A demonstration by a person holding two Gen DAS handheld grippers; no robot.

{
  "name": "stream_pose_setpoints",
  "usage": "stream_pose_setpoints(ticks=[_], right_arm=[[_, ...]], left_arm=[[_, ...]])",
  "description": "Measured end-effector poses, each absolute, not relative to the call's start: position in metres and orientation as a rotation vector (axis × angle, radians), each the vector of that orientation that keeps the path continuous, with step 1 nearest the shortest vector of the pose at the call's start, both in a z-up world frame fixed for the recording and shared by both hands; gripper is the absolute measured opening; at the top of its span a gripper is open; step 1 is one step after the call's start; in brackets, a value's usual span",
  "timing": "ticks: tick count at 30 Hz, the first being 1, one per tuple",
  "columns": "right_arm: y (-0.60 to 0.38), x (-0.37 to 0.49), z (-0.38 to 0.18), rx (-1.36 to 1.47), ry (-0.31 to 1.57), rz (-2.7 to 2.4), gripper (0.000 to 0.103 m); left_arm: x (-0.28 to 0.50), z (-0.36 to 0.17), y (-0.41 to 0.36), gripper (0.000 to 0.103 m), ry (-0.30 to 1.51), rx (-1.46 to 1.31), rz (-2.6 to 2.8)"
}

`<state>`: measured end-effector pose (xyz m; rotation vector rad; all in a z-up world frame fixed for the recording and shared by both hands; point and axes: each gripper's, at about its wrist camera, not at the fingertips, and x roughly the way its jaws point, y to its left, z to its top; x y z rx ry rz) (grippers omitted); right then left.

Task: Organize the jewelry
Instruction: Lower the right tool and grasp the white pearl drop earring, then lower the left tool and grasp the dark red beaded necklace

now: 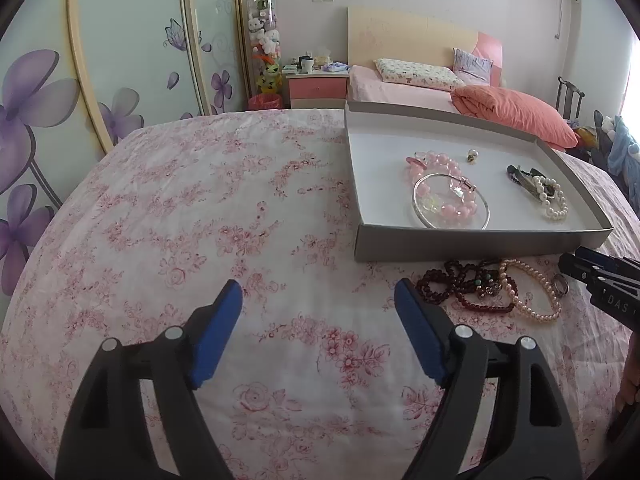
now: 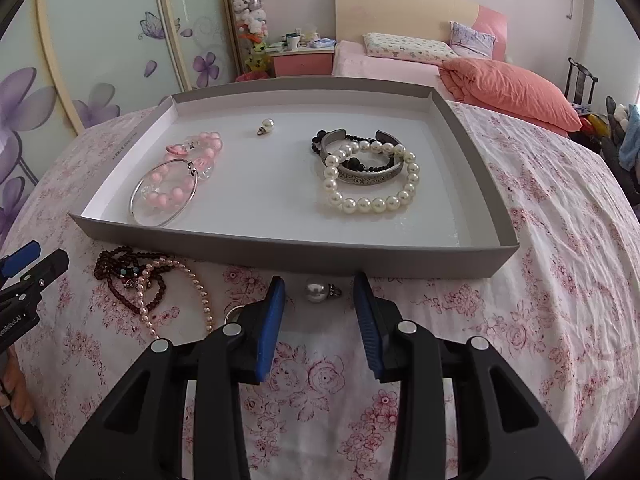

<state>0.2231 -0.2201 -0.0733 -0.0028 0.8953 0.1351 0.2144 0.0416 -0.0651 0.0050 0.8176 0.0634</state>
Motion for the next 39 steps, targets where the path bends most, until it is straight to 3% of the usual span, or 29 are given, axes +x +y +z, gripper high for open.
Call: stream_pose_setpoints(ticks=[2,9,27,34,39], right_arm=[[-0.219,0.223,-0.073,-0.001,0.9,0.118,0.036],[-0.217,0.224,-0.072,0.022,0.901,0.082,0.017],[-0.275,0.205,-0.077,0.071,0.878,-0.036,0.017],[-0.273,0.205,-0.076,0.081,0.878,-0.01,0.017],[-0.274,0.204,-0.075,0.085,0.877,-0.002,0.017]], left_arm=[[0.214,-0.065,0.041,0.078,0.815,0.008,0.065],[0.214,-0.066,0.04,0.078,0.818,0.013,0.068],[0.232,-0.073,-0.01,0.076,0.937,0.025,-0.164],[0.241,-0.081,-0.032,0.067,0.947,0.051,-0.184],[0.246,-0.081,-0.039,0.049,0.936,0.057,-0.193]])
